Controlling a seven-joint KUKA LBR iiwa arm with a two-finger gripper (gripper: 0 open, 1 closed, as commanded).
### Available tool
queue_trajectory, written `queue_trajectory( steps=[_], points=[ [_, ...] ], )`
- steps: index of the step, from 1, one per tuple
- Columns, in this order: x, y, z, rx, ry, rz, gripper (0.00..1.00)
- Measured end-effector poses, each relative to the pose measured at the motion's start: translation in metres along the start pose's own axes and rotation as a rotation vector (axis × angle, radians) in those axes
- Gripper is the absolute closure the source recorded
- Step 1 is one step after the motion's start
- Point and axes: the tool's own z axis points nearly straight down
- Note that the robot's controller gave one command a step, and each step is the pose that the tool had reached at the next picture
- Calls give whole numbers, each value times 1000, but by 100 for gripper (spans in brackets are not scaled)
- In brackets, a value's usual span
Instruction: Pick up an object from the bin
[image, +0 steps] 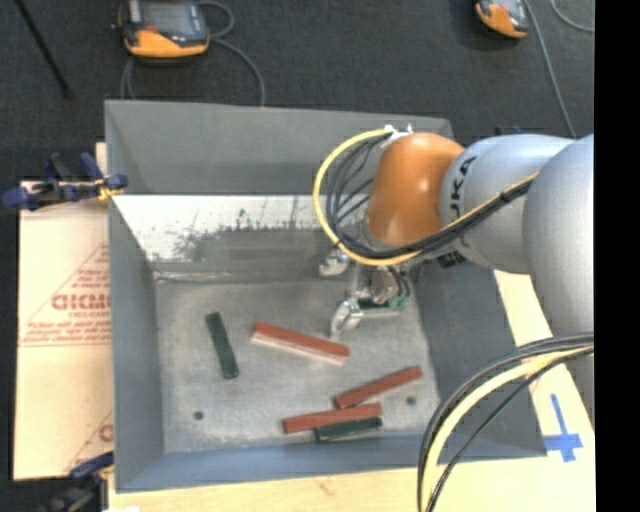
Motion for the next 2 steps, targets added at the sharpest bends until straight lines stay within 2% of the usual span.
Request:
queue_trajectory(
  steps=[1, 2],
  points=[
    [0, 0, 0, 0, 2, 0, 0],
    [87, -51, -2, -8, 33, -94, 100]
  ],
)
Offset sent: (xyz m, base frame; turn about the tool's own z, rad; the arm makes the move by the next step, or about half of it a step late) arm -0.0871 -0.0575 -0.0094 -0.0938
